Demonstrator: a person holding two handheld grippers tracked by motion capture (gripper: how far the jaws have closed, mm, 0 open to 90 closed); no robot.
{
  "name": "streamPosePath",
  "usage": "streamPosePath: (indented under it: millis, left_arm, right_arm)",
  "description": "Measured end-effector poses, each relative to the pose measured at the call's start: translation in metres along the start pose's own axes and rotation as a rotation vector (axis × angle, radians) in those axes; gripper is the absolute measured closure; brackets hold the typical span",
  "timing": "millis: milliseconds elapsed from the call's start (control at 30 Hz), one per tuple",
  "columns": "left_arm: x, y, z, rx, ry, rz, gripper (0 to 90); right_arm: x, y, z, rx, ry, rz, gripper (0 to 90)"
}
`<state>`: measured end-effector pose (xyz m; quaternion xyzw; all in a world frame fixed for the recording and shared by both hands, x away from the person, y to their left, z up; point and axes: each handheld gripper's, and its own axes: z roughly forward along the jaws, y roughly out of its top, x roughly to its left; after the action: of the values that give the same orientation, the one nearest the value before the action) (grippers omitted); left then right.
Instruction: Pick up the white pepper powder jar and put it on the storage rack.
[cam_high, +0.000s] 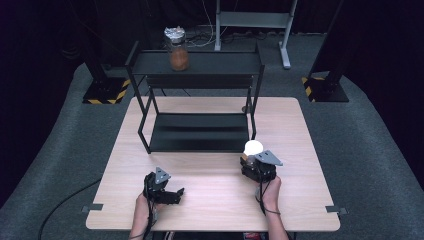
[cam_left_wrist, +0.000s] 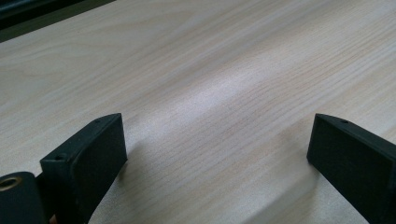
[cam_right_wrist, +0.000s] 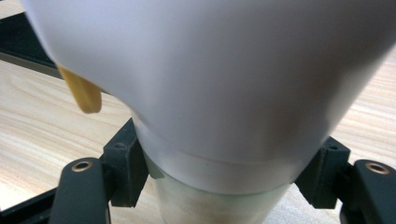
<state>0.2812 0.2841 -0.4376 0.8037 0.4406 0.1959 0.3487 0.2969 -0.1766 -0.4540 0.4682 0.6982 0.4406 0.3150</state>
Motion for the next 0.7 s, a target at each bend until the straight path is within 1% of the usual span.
streamPosePath:
  millis: [133, 233, 333, 467, 700]
  left_arm:
    - [-0.0006, -0.0001, -0.0002, 0.0, 0.002, 0.004, 3.9]
    - [-0.0016, -0.0002, -0.0005, -0.001, 0.006, 0.009, 3.9]
    - [0.0, 0.0001, -0.0001, 0.001, 0.0, 0.001, 3.9]
    - [-0.0003, 0.0, -0.0002, 0.0, 0.001, 0.003, 4.0]
    - [0.0001, 0.0001, -0.0001, 0.001, -0.001, 0.002, 4.0]
  right_arm:
    - [0.0, 0.0009, -0.0001, 0.002, 0.002, -0.009, 29.9]
    - [0.003, 0.0024, -0.0002, 0.004, -0.002, -0.033, 29.9]
    - [0.0032, 0.0021, -0.0018, -0.01, 0.012, -0.024, 29.9]
    - [0.0017, 0.003, -0.0028, -0.013, 0.03, -0.015, 29.9]
    - [0.0015, 0.0091, -0.0082, -0.019, 0.047, -0.022, 29.8]
